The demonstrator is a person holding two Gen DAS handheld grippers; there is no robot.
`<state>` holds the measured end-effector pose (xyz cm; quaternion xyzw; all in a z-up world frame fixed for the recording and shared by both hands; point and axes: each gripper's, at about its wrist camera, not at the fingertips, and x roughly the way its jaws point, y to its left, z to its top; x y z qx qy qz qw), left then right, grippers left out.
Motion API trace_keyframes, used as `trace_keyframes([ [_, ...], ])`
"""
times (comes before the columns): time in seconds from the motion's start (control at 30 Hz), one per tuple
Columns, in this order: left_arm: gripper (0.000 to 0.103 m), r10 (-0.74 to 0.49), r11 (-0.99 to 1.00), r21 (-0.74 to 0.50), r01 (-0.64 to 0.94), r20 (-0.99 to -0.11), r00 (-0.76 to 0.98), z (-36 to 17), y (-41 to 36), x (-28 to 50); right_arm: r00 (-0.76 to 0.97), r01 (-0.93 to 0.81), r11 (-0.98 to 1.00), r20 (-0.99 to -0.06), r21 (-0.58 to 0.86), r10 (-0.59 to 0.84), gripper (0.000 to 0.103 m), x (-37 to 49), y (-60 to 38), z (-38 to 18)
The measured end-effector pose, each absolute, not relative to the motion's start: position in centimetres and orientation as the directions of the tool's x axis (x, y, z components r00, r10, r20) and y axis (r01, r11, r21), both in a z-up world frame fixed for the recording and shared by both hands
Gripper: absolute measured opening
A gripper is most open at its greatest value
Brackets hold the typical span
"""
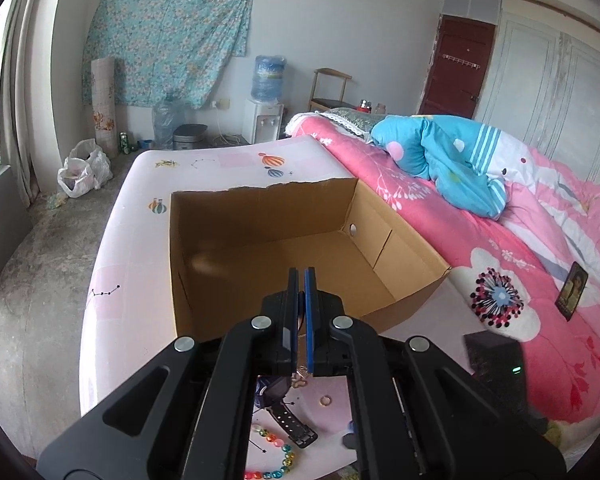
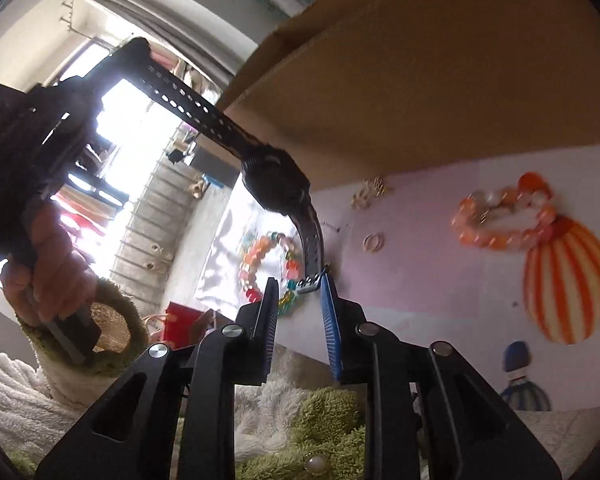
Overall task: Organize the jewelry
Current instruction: 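Carry the smartwatch into the cardboard box with the right tool and release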
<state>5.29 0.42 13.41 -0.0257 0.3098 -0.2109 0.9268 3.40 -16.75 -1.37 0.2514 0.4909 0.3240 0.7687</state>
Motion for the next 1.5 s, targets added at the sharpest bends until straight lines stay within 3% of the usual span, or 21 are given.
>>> trace_keyframes([
  [0.1,0.002,-0.424,0.902,-0.185,0.39,-0.545,0.723,14.1,0.2,4.6,0.273,-0.22,0.623,-0.566,0.751,0.778,0.033,3.7,-16.5,-2.3],
  [0.23,0.002,-0.443,0.893,-0.186,0.41,-0.533,0.721,14.4,-0.4,3.7,0.229,-0.154,0.578,-0.54,0.801,0.81,0.034,3.8,-16.0,-3.7],
  [0.67,0.002,-0.435,0.898,-0.196,0.394,-0.53,0.727,14.0,-0.1,2.9,0.237,-0.068,0.674,-0.644,0.736,0.727,0.033,3.5,-13.6,-4.1],
  [1.0,0.002,-0.443,0.896,-0.237,0.375,-0.523,0.728,13.6,1.7,3.3,0.248,-0.04,0.749,-0.719,0.662,0.649,0.009,3.8,-11.7,-3.5],
  [1.5,0.002,-0.466,0.885,-0.28,0.373,-0.48,0.744,14.8,3.6,3.2,0.392,-0.131,0.837,-0.748,0.531,0.536,0.005,2.0,-11.6,1.6],
])
